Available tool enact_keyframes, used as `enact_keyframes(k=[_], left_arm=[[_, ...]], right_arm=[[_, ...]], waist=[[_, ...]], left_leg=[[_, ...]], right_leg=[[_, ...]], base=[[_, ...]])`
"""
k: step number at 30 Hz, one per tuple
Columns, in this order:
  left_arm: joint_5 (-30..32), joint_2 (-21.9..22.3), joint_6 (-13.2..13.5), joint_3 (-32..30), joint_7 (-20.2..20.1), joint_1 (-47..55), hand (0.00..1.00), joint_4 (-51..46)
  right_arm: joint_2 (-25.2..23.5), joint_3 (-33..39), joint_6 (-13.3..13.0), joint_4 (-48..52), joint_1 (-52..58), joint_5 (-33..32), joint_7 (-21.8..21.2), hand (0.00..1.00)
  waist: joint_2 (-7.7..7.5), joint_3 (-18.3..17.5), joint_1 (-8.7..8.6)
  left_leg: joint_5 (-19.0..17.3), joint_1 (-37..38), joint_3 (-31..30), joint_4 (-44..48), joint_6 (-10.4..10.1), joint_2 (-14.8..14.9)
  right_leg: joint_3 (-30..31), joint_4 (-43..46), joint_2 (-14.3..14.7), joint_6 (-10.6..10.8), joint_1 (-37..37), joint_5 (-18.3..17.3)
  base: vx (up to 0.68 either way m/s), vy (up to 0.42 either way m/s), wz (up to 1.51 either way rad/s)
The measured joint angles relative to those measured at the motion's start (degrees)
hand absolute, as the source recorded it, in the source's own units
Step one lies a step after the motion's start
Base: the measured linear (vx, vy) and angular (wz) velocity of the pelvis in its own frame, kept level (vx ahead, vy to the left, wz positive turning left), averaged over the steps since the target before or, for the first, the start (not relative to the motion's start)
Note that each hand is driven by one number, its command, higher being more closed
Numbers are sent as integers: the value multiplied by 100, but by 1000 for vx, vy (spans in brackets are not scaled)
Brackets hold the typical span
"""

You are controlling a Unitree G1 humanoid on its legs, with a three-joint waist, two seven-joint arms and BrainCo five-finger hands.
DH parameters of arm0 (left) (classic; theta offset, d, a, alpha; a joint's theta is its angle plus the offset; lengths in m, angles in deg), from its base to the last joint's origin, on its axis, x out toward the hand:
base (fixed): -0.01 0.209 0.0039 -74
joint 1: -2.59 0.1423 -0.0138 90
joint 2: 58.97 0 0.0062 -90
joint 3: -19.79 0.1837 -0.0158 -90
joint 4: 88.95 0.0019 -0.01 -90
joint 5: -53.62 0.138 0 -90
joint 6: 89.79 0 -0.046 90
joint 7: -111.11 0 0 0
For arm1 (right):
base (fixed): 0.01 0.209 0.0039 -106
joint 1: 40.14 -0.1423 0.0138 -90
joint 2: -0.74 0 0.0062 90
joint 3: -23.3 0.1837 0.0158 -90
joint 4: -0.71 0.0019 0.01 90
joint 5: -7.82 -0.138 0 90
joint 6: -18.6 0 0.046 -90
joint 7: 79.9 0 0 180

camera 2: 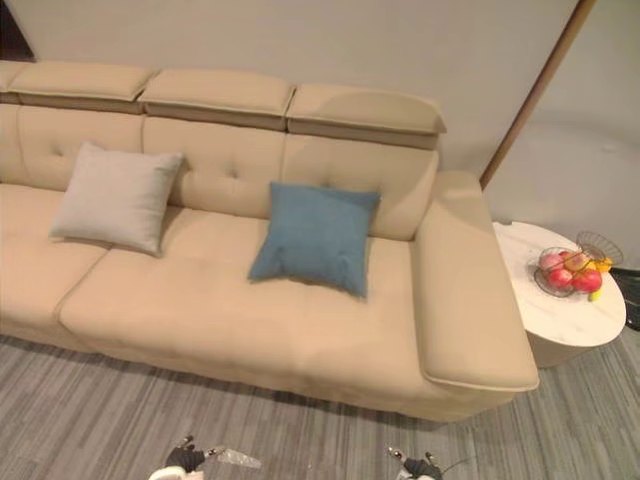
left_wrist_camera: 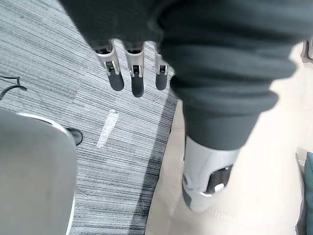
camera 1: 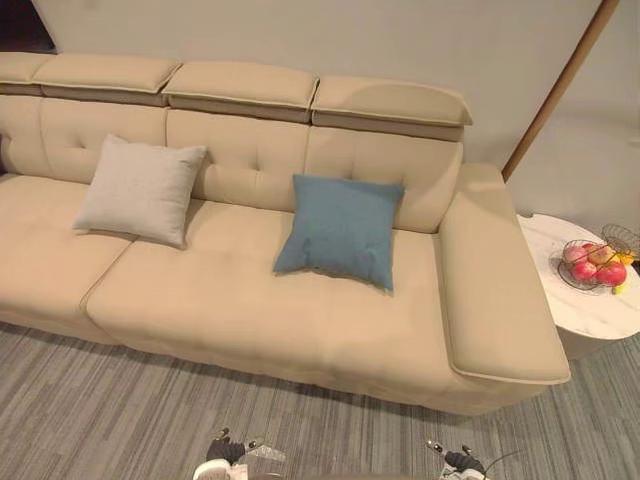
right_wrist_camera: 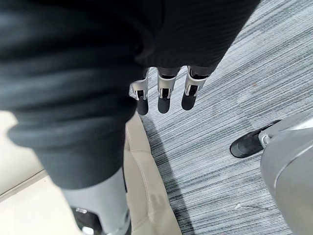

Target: Pick up cushions and gather them together orderly.

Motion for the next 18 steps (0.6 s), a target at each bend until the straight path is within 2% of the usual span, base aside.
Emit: enact_keyframes(k=[4,9,18], left_arm=[[1,3,0,2,-1,1,0,10],[6,14,-1,72,-76,45,0,22],[124,2,-17,241,-231,-11,0,21]], right_arm=[[3,-1,0,0,-1,3,0,0],[7,-34,93,5,130,304,-9,0],[23,-78,291,34,356,425,-10,0]], waist=[[5,9,-4],[46,50,-41],[105,128,-82]], left_leg=[[243,65,-7,-313,-19,-27],[926,394,7,-1382,-17,-79],[925,490,353,-1463,-74,2]], right_leg=[[-29,-3,-13,1,-69,-1],[-270,-48,-44,42,-165,2],[-57,-46,-8,116,-248,30]], base=[[-95,-35,2],[-101,-46,7],[-52,-2,-14]])
